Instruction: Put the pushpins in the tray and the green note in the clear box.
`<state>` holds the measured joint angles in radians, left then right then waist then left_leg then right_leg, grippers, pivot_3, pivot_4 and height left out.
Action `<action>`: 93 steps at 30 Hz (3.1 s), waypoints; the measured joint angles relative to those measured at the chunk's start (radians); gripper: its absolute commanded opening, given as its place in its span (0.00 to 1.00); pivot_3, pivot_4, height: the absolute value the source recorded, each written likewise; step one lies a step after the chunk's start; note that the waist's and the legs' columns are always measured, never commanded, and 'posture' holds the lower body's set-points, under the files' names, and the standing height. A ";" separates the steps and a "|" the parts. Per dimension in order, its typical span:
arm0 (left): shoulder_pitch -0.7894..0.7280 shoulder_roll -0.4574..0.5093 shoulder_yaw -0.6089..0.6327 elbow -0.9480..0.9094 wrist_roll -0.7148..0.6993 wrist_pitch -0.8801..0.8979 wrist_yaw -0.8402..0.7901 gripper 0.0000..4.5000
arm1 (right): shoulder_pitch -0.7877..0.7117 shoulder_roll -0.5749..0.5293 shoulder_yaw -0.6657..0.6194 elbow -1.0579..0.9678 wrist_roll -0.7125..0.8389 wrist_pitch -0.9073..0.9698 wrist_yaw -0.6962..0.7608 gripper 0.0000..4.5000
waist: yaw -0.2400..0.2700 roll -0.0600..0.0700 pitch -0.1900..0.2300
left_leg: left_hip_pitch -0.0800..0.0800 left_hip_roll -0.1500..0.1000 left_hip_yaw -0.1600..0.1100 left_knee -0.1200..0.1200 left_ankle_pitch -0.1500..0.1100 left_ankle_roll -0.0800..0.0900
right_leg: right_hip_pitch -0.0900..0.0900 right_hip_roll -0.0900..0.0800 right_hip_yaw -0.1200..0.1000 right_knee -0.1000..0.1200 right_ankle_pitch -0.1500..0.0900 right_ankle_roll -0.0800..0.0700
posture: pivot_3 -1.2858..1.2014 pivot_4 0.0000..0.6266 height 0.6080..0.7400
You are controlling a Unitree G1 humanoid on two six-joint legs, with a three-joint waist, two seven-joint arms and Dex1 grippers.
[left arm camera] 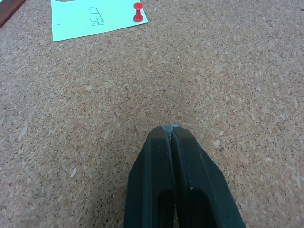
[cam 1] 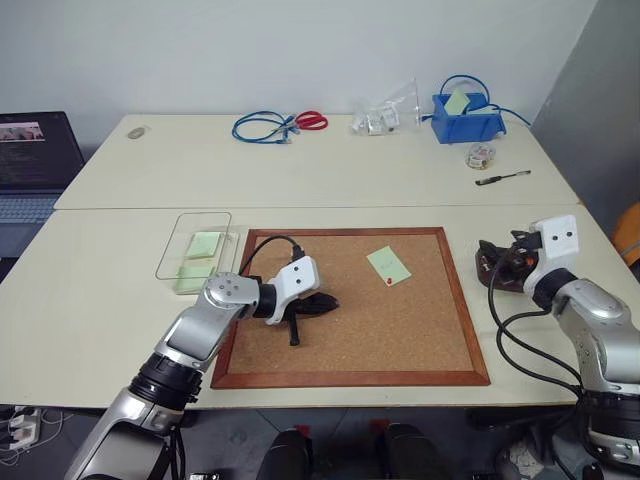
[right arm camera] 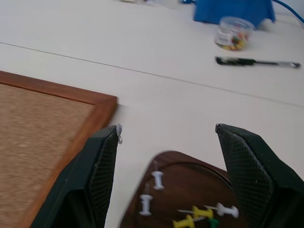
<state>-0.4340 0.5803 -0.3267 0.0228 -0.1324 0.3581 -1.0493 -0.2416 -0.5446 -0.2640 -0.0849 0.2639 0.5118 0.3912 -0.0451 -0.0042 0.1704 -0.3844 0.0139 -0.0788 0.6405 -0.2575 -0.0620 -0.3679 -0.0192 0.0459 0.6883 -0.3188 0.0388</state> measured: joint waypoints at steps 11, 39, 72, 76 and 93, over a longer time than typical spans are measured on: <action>-0.005 0.000 0.000 -0.003 0.000 0.000 0.007 0.00 | 0.015 0.000 0.117 -0.113 0.047 -0.036 0.168 0.76 | -0.001 0.000 0.000 | 0.000 0.000 0.000 0.000 0.000 0.000 | 0.000 0.000 0.000 0.000 0.000 0.000 | 0.52 0.24 1.00; -0.006 -0.004 0.000 0.005 0.000 -0.015 0.012 0.00 | -0.122 0.029 0.415 0.151 -0.011 -0.284 0.547 0.76 | 0.003 -0.001 0.000 | 0.001 0.000 -0.001 0.000 0.000 0.000 | 0.001 0.000 -0.001 0.000 0.000 0.000 | 0.52 0.24 1.00; -0.008 0.001 0.000 -0.005 0.000 0.005 0.009 0.00 | -0.145 0.063 0.417 0.238 -0.045 -0.311 0.543 0.01 | 0.001 -0.001 0.000 | 0.001 0.000 -0.001 0.000 0.000 0.000 | 0.001 0.000 -0.001 0.000 0.000 0.000 | 0.52 0.24 1.00; -0.005 0.001 0.000 -0.009 0.000 0.005 0.009 0.00 | -0.144 0.063 0.413 0.231 -0.043 -0.304 0.542 0.01 | 0.001 -0.001 0.000 | 0.001 0.000 -0.001 0.000 0.000 0.000 | 0.001 0.000 -0.001 0.000 0.000 0.000 | 0.52 0.24 1.00; 0.010 0.010 0.000 -0.021 0.000 0.009 0.013 0.00 | -0.158 0.022 0.327 -0.006 0.033 -0.189 0.515 0.01 | -0.002 -0.002 0.000 | 0.000 0.000 -0.001 0.000 0.000 0.000 | 0.000 0.000 -0.001 0.000 0.000 0.000 | 0.52 0.24 1.00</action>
<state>-0.4243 0.5903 -0.3262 0.0022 -0.1321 0.3671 -1.0366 -0.3997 -0.5225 0.0628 -0.0910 0.2967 0.3229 0.9067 -0.0472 -0.0062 0.1702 -0.3840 0.0143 -0.0803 0.6406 -0.2575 -0.0620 -0.3677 -0.0189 0.0445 0.6883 -0.3187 0.0388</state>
